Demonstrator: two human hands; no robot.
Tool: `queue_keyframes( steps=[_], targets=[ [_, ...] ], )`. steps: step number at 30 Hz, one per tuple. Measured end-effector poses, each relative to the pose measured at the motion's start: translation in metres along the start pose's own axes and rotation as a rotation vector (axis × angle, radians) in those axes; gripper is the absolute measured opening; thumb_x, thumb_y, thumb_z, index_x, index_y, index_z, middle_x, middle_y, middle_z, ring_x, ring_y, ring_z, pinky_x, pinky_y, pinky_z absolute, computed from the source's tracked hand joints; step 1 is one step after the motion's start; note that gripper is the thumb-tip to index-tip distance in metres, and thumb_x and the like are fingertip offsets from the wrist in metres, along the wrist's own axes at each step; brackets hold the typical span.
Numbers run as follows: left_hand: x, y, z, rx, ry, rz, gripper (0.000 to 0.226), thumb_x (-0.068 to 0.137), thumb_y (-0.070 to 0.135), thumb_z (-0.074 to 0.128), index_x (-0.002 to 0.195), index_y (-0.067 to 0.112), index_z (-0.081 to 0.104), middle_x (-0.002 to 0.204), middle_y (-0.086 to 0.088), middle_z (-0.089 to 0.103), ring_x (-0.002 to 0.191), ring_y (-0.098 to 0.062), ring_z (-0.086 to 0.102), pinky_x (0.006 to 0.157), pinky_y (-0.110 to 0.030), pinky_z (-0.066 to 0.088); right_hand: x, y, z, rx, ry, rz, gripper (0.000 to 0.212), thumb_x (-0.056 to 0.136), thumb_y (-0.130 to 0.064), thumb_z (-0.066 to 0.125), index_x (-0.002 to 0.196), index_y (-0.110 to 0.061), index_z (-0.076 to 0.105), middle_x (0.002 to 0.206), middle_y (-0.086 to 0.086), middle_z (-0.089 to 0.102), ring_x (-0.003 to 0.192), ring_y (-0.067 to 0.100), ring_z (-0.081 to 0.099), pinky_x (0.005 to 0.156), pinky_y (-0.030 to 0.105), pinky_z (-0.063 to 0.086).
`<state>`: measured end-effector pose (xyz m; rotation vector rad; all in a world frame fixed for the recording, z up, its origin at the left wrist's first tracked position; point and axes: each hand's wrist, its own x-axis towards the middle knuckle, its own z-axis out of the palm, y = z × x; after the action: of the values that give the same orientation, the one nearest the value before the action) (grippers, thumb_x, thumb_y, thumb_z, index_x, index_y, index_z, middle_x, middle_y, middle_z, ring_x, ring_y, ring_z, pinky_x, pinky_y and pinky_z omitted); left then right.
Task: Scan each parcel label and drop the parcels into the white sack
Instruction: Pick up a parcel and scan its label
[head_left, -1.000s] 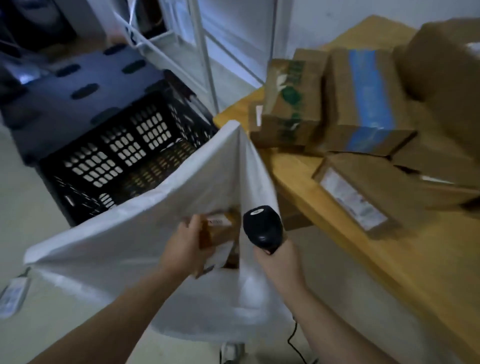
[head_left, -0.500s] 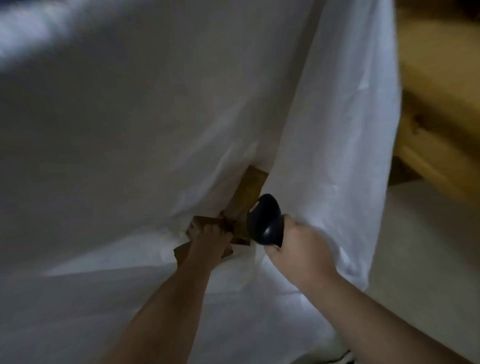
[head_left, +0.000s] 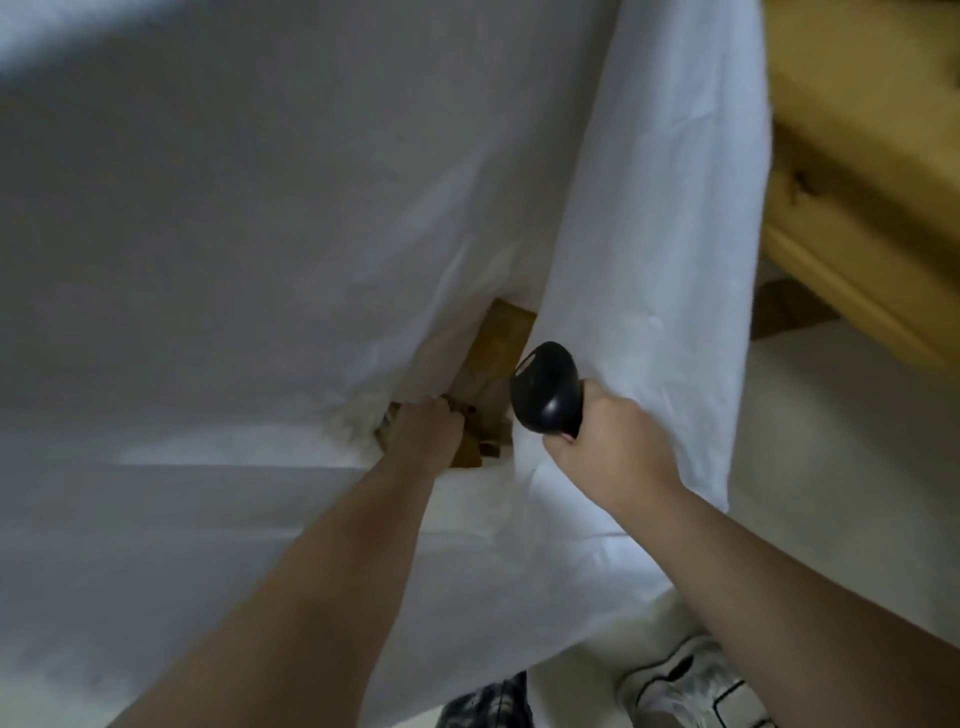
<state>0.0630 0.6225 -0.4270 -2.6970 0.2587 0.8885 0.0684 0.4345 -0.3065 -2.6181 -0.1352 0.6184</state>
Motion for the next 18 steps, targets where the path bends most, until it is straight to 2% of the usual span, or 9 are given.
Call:
queue_keyframes(
  steps=[3, 6, 9, 11, 15, 18],
  targets=[
    [-0.038, -0.002, -0.055, 0.06, 0.077, 0.02, 0.02, 0.097, 0.015, 0.049, 0.114, 0.013, 0.06, 0.113, -0.007, 0.058, 0.1, -0.024, 0.059, 0.082, -0.034, 0.047, -0.023, -0.008, -0.03, 0.023, 0.048, 0.003, 0.017, 0.091, -0.034, 0.061, 0.094, -0.025, 0.047, 0.077, -0.006, 0.053, 0.071, 0.015, 0.053, 0.062, 0.026, 0.044],
    [-0.075, -0.004, -0.11, -0.015, 0.126, 0.034, 0.027, 0.093, 0.022, 0.058, 0.119, 0.016, 0.054, 0.119, -0.009, 0.05, 0.106, -0.027, 0.053, 0.088, -0.035, 0.045, -0.046, -0.022, -0.064, 0.06, 0.099, -0.002, 0.014, 0.09, -0.033, 0.061, 0.094, -0.022, 0.053, 0.076, -0.003, 0.059, 0.07, 0.016, 0.058, 0.063, 0.029, 0.051],
    [-0.116, -0.001, -0.161, -0.028, 0.242, 0.111, 0.035, 0.096, 0.023, 0.051, 0.13, 0.015, 0.049, 0.126, -0.01, 0.048, 0.115, -0.03, 0.048, 0.096, -0.04, 0.043, -0.071, -0.035, -0.101, 0.118, 0.165, 0.012, 0.018, 0.087, -0.032, 0.063, 0.092, -0.019, 0.052, 0.074, -0.003, 0.055, 0.071, 0.019, 0.057, 0.062, 0.03, 0.049],
    [-0.142, 0.005, -0.19, -0.002, 0.338, 0.157, 0.035, 0.098, 0.025, 0.045, 0.132, 0.016, 0.047, 0.127, -0.01, 0.048, 0.117, -0.029, 0.046, 0.094, -0.039, 0.04, -0.09, -0.038, -0.124, 0.191, 0.226, 0.022, 0.019, 0.085, -0.029, 0.065, 0.089, -0.019, 0.05, 0.069, -0.005, 0.051, 0.07, 0.02, 0.056, 0.06, 0.028, 0.046],
    [-0.184, 0.021, -0.248, 0.017, 0.47, 0.242, 0.035, 0.1, 0.024, 0.038, 0.133, 0.014, 0.044, 0.127, -0.009, 0.047, 0.116, -0.029, 0.045, 0.092, -0.036, 0.038, -0.13, -0.026, -0.167, 0.329, 0.356, 0.069, 0.02, 0.083, -0.021, 0.068, 0.083, -0.018, 0.048, 0.065, -0.008, 0.05, 0.066, 0.015, 0.052, 0.048, 0.018, 0.032],
    [-0.203, 0.04, -0.294, 0.003, 0.549, 0.282, 0.036, 0.1, 0.025, 0.039, 0.134, 0.015, 0.044, 0.13, -0.009, 0.047, 0.117, -0.028, 0.046, 0.095, -0.037, 0.039, -0.157, -0.006, -0.203, 0.389, 0.463, 0.139, 0.021, 0.082, -0.023, 0.068, 0.076, -0.022, 0.047, 0.063, -0.006, 0.053, 0.064, 0.018, 0.056, 0.048, 0.024, 0.034]
  ],
)
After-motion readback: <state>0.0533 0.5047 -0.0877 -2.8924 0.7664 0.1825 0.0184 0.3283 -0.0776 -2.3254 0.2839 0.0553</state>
